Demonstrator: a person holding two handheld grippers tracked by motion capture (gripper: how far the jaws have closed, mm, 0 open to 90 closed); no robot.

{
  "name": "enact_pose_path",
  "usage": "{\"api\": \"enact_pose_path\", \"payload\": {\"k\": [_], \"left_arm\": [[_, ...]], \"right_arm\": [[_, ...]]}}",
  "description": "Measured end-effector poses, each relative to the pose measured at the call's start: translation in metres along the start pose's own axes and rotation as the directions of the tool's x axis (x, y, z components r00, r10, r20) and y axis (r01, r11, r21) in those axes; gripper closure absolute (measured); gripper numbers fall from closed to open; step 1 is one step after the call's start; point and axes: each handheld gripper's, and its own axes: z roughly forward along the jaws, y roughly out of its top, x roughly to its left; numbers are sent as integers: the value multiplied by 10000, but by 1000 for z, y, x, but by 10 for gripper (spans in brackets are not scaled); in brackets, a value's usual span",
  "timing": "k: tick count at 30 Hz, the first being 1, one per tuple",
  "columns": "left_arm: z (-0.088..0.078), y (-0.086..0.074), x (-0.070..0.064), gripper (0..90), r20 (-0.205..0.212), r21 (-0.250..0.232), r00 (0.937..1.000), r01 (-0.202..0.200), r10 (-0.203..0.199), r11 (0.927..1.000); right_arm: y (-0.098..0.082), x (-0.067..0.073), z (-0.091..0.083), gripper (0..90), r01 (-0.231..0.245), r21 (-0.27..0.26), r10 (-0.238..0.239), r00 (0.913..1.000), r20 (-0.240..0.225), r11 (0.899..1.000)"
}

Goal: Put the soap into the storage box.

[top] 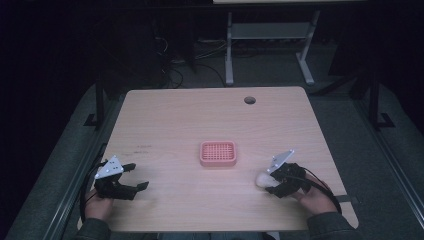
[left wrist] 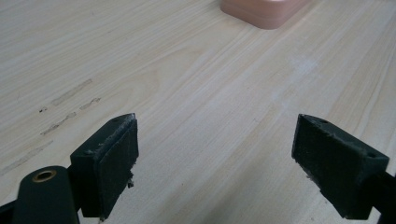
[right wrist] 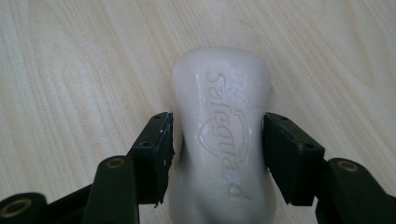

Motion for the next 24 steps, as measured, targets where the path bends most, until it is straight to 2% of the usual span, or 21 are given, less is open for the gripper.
{"api": "enact_pose_path", "payload": {"k": [13, 18, 23, 24], "left_arm": [[0, 0, 0, 139, -5, -27, 10000, 37, -37, 10000], [-1, 0, -1, 139, -8, -66, 9999, 104, -104, 9999], [-2, 0, -1, 139, -13, -7, 10000, 7, -7, 10000], [-1, -1, -1, 139, -23, -67, 9999, 103, -103, 9999]], "right_arm": [[1, -3, 7, 458, 45, 121, -45, 10000, -38, 9999], [2, -5, 8, 457, 13, 172, -10, 9998, -173, 9999], [1, -8, 9, 463, -232, 111, 236, 9988, -432, 9997], [0, -8, 9, 463, -236, 72, 239, 9987, -452, 9997]]}}
